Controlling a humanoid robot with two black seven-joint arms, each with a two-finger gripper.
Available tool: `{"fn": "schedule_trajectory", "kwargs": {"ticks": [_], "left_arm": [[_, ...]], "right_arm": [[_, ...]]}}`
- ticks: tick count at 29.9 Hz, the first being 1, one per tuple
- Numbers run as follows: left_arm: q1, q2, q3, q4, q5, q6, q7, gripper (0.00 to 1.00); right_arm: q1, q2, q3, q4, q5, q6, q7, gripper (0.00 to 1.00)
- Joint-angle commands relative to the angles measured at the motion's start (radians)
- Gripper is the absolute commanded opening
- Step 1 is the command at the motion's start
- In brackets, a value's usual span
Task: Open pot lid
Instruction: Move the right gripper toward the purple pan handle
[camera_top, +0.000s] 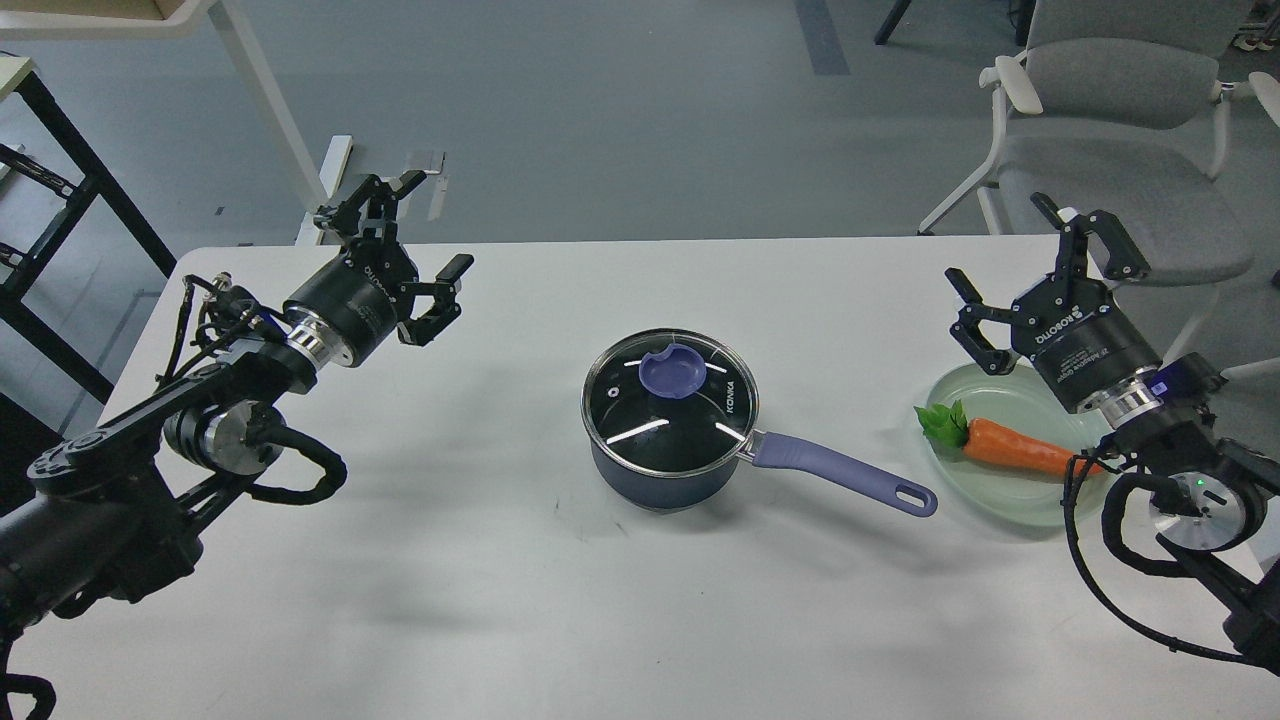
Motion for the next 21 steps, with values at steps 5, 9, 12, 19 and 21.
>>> {"fn": "schedule_trajectory", "kwargs": {"ticks": [5, 9, 12, 19, 21], "left_arm": [[-0.007, -0.004, -0.006, 0.011, 0.052, 0.0, -0.006, 0.99], [-0.043, 0.045, 0.016, 0.029, 0.057, 0.0, -0.003, 0.99], [-0.077, 0.091, 0.029, 0.044, 0.06, -0.006, 0.001, 0.99], [-0.109, 0.149, 0.029, 0.043, 0.058, -0.015, -0.006, 0.99], [-0.111, 0.164, 0.029, 0.035, 0.06, -0.017, -0.009, 0.99]], "right_arm": [[-0.009, -0.032, 0.007, 0.048, -0.002, -0.004, 0.002, 1.0], [0.009, -0.109, 0.005, 0.126, -0.02, -0.007, 0.0, 1.0], [0.072, -0.177, 0.002, 0.175, -0.066, -0.009, 0.0, 1.0], [0.286, -0.221, -0.022, 0.215, -0.463, -0.009, 0.0, 1.0], [0.351, -0.224, -0.08, 0.255, -0.62, -0.01, 0.002, 1.0]]}}
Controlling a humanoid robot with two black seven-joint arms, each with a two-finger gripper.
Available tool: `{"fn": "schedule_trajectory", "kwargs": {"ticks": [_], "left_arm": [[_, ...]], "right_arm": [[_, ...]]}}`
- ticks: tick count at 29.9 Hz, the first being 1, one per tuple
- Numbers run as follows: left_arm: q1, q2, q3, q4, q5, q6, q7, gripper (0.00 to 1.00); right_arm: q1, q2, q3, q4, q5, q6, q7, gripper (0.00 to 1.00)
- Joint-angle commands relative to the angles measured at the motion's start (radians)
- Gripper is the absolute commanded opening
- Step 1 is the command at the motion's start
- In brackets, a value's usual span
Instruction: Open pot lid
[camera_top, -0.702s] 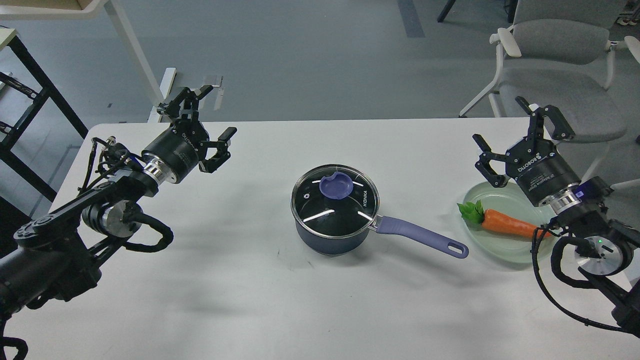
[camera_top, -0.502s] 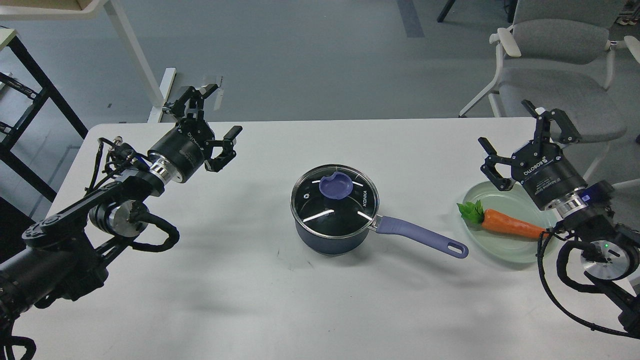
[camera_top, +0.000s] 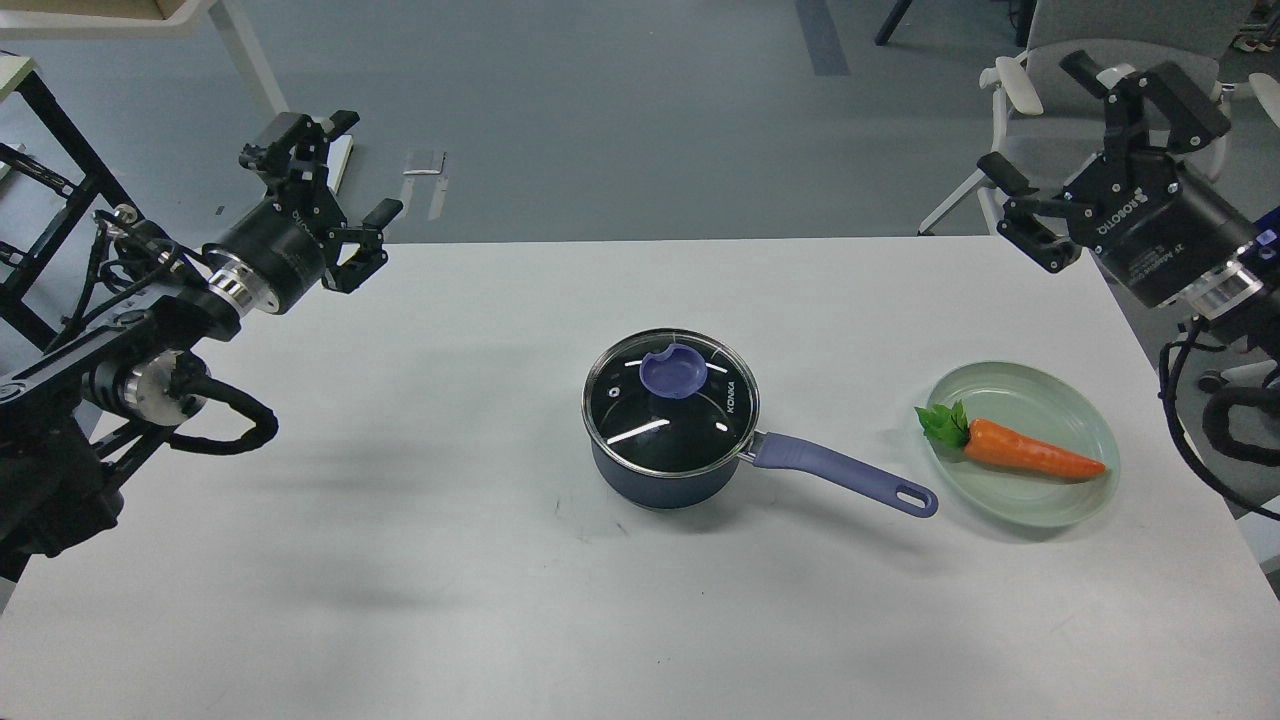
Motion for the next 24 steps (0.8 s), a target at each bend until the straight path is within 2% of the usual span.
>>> {"fn": "schedule_trajectory", "kwargs": {"ticks": [1, 6, 10, 17, 20, 24], "left_arm": [[-0.005, 0.024, -0.001, -0.013, 0.001, -0.004, -0.007, 0.99], [-0.026, 0.038, 0.0, -0.042, 0.001, -0.012, -0.039, 0.99], [-0.049, 0.039, 0.001, -0.046, 0.001, -0.012, -0.043, 0.99], [-0.069, 0.042, 0.002, -0.092, 0.011, -0.001, -0.043, 0.99], [-0.069, 0.042, 0.002, -0.108, 0.035, -0.001, -0.043, 0.99], [-0.069, 0.036, 0.002, -0.11, 0.058, 0.001, -0.042, 0.99]], "right_arm": [[0.119, -0.007, -0.092, 0.064, -0.268, -0.001, 0.002, 1.0], [0.27, -0.061, -0.261, 0.177, -0.573, -0.004, 0.024, 1.0], [0.348, -0.074, -0.37, 0.26, -0.84, -0.013, 0.024, 1.0], [0.4, -0.11, -0.545, 0.329, -1.351, -0.142, 0.024, 1.0], [0.391, -0.142, -0.59, 0.334, -1.448, -0.162, 0.024, 1.0], [0.356, -0.151, -0.633, 0.332, -1.467, -0.164, 0.024, 1.0]]}}
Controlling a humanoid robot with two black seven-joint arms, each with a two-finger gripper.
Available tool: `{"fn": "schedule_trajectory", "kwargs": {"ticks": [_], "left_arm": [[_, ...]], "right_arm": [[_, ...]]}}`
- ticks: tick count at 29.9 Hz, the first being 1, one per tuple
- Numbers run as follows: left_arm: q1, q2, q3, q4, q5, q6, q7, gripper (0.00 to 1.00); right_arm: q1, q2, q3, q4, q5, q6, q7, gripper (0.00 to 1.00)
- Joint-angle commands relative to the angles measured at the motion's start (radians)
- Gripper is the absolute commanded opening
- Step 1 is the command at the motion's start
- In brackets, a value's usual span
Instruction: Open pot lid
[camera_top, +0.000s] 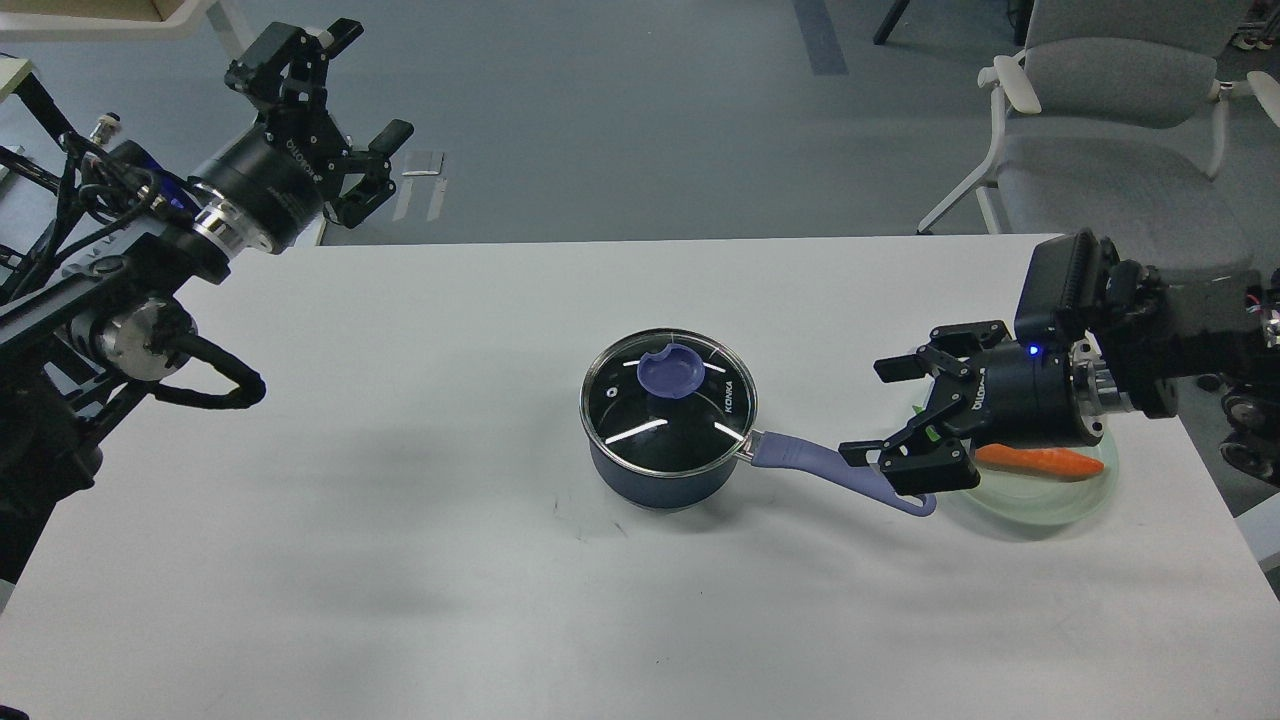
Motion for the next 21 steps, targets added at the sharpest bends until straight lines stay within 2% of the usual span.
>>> {"fn": "schedule_trajectory", "kwargs": {"ticks": [1, 12, 21], "left_arm": [[0.0, -0.007, 0.0, -0.005, 0.013, 0.001, 0.001, 0.99], [-0.006, -0.008, 0.0, -0.044, 0.014, 0.033, 0.017, 0.99], [-0.017, -0.011, 0.001, -0.056, 0.014, 0.058, 0.02, 0.99]], "right_arm": [[-0.042, -0.004, -0.026, -0.002, -0.018, -0.006, 0.0, 1.0], [-0.1, 0.048, -0.029, -0.047, -0.124, -0.014, 0.0, 0.98], [-0.106, 0.144, -0.034, -0.136, -0.135, -0.015, 0.0, 0.88]]}}
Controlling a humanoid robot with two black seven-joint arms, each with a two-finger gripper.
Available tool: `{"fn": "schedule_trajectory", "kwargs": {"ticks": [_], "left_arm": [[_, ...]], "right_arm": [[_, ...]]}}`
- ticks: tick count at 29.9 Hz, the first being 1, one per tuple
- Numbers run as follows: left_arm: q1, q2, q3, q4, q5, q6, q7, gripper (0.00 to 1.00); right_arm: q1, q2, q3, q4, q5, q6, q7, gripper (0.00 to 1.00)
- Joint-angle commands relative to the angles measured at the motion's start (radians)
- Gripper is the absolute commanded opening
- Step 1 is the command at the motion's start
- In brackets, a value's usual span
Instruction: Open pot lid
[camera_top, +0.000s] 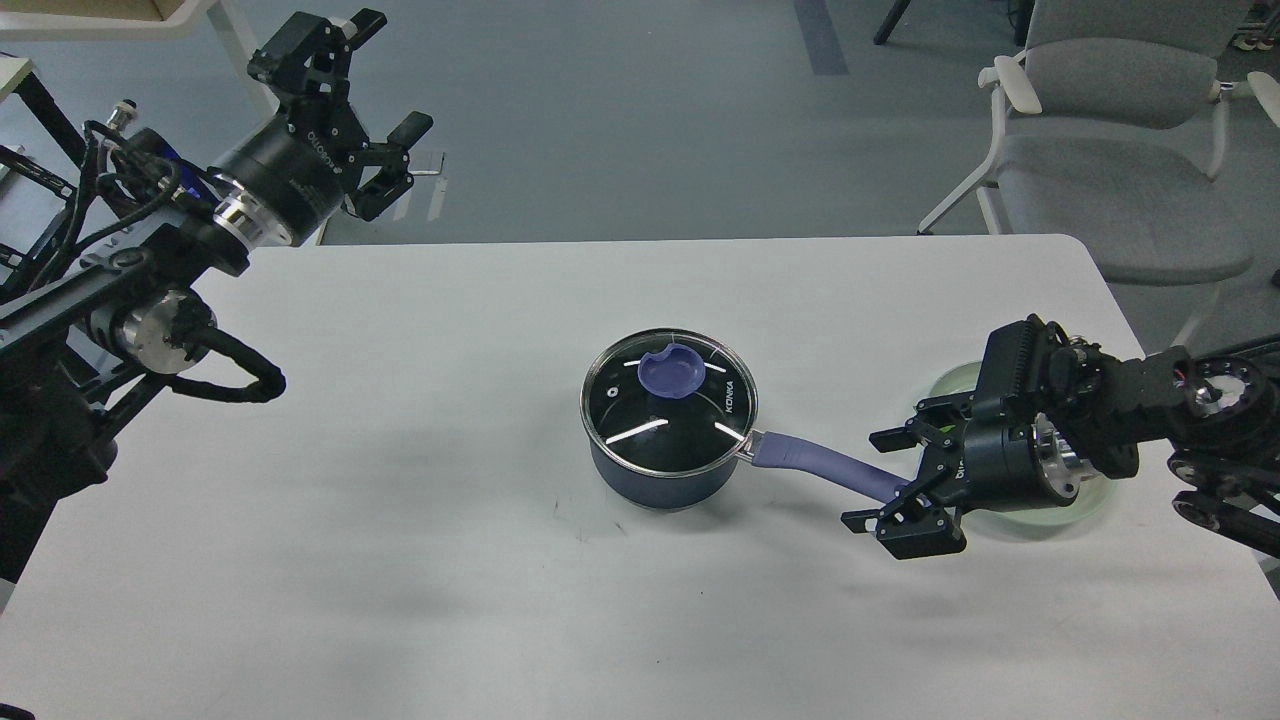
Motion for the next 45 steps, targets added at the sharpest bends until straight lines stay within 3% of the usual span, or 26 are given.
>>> {"fn": "schedule_trajectory", "kwargs": {"ticks": [1, 6, 16, 27, 34, 40, 45], "left_arm": [[0.0, 0.0, 0.001, -0.007, 0.0, 0.001, 0.0, 0.99], [-0.006, 0.001, 0.025, -0.013, 0.014, 0.001, -0.007, 0.99], [-0.02, -0.028, 0.033, -0.013, 0.115, -0.001, -0.015, 0.99], [-0.04, -0.086, 0.033, -0.013, 0.4, 0.012, -0.018, 0.99], [-0.086, -0.11, 0.057, -0.071, 0.87, 0.004, -0.122, 0.99], [-0.216, -0.157, 0.203, -0.123, 1.34, 0.025, -0.133, 0.99], [-0.35, -0.203, 0.395, -0.119, 1.472, 0.08, -0.133, 0.99]], "right_arm": [[-0.002, 0.032, -0.004, -0.034, -0.002, 0.0, 0.0, 0.86], [-0.008, 0.057, -0.004, -0.043, -0.002, -0.001, 0.0, 0.67], [-0.022, 0.055, -0.004, -0.044, -0.002, 0.0, 0.0, 0.4], [-0.02, 0.052, -0.004, -0.051, -0.003, -0.001, 0.0, 0.31], [-0.019, 0.051, -0.004, -0.051, -0.003, 0.0, 0.0, 0.3], [-0.02, 0.051, -0.004, -0.051, -0.002, -0.001, 0.0, 0.3], [-0.02, 0.051, -0.004, -0.049, -0.002, -0.001, 0.0, 0.3]]}}
